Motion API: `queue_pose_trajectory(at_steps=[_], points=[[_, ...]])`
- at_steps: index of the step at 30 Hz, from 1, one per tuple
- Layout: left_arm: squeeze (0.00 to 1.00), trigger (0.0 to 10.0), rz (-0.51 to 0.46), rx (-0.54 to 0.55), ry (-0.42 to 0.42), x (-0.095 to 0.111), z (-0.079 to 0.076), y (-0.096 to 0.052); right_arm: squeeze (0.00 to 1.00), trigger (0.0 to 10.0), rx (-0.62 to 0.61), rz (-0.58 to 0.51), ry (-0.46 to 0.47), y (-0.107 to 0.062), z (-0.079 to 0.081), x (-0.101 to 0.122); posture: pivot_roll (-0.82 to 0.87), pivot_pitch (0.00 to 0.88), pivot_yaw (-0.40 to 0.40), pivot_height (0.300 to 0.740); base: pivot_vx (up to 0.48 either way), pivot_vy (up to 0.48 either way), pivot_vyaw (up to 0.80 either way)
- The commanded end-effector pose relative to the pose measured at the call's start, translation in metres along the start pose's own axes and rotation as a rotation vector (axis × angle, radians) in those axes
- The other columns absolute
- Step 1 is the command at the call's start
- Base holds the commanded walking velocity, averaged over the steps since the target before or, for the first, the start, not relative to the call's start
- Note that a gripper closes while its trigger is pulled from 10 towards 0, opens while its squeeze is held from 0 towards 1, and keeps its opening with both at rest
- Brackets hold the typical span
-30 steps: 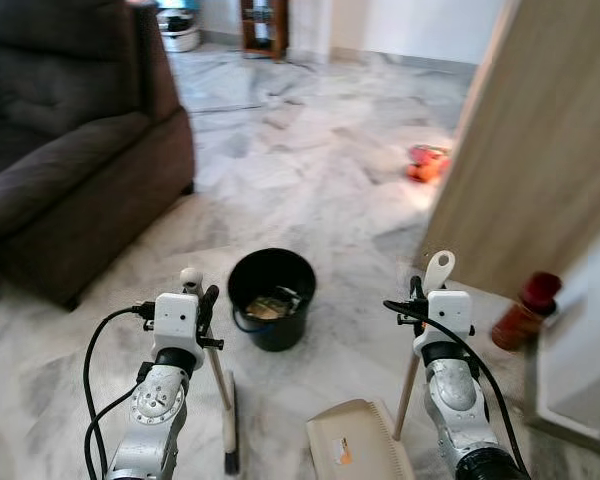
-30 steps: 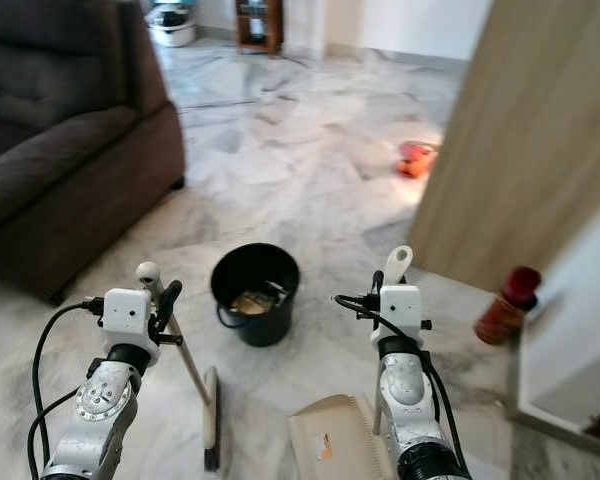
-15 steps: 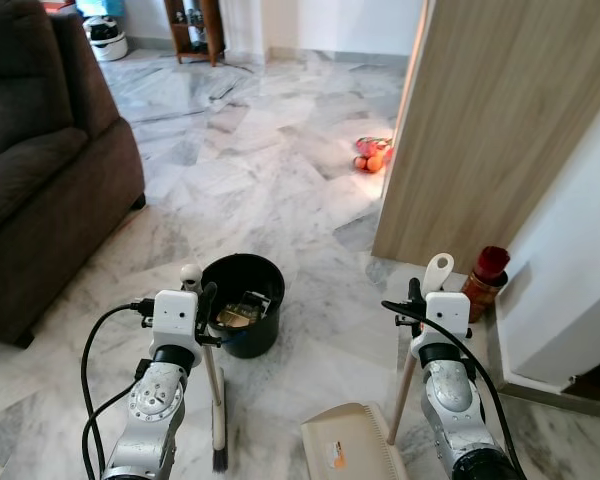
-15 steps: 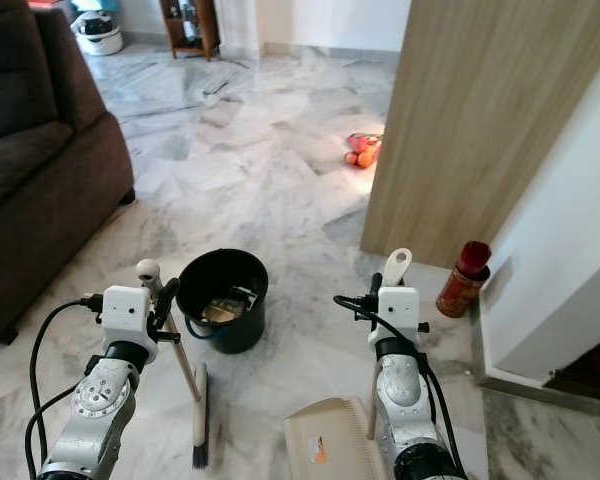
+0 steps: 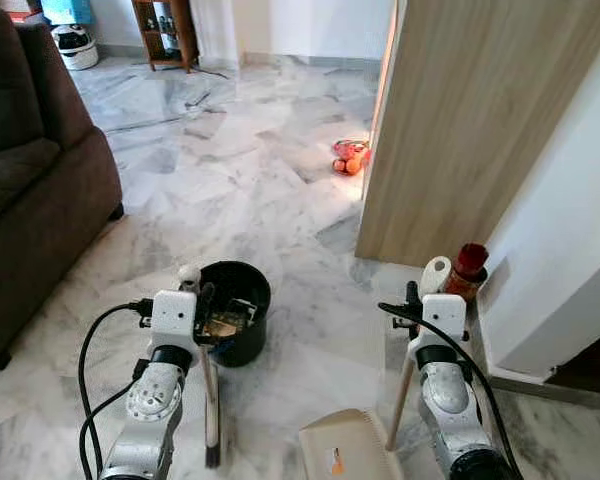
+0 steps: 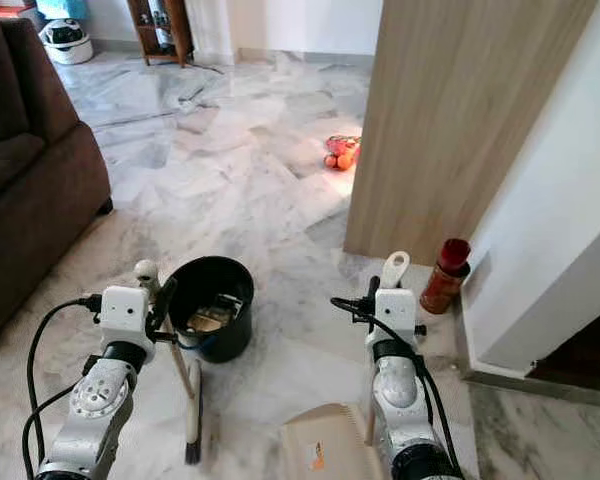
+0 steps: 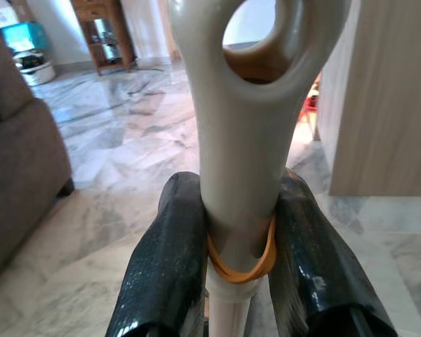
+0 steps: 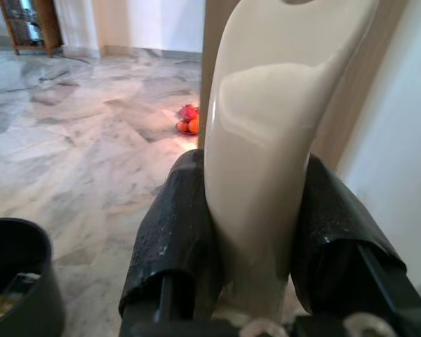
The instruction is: Sweep floor
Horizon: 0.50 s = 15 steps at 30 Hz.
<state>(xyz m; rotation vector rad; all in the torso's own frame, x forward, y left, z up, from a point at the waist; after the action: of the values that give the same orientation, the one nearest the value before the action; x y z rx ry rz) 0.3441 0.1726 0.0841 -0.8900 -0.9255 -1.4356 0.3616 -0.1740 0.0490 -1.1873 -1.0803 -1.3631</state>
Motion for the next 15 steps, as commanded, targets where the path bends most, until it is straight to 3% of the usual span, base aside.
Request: queue_pose_trajectory(at_steps=[1,4,12,15], points=[[0.0,10.0,-0.025,0.002,0.005,0.007,0.001,0.0037,0.0,10.0,-0.003,-0.018,-0.007,0.0048,0.0002,0.0066,0.15,0.011,0.031,0.74,0.0,0.0,-0.8],[0.0,10.0,-0.024,0.002,0.01,0.0071,0.0013,0.0039,0.0,10.0,-0.005,-0.017,-0.01,0.0047,-0.0004,0.0062,0.15,0.017,0.032,0.74,0.0,0.0,-0.8],[0.0,10.0,-0.019,0.003,0.012,0.0053,0.0015,0.0039,0.0,10.0,-0.009,-0.016,-0.014,0.0046,-0.0007,0.006,0.15,0.023,0.032,0.74,0.0,-0.333,-0.8],[0.0,10.0,-0.02,0.003,0.013,0.0057,0.0015,0.0042,0.0,10.0,-0.01,-0.016,-0.015,0.0046,-0.0007,0.0057,0.15,0.025,0.032,0.74,0.0,0.0,-0.8]])
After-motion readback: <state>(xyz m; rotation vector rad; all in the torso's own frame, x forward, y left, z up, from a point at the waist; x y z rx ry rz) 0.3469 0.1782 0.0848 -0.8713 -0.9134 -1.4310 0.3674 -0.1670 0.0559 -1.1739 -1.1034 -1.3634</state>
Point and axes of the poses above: a point about 5 cm out from each wrist's last joint towards the gripper, its own y axis pointing out of the wrist towards the gripper, its own x axis along the axis of the wrist's last joint, z = x × y, the point moved 6 cm from there along y, pointing out of the wrist towards the gripper, and after that the axes turned 15 degrees about y, right-handed, at the moved point
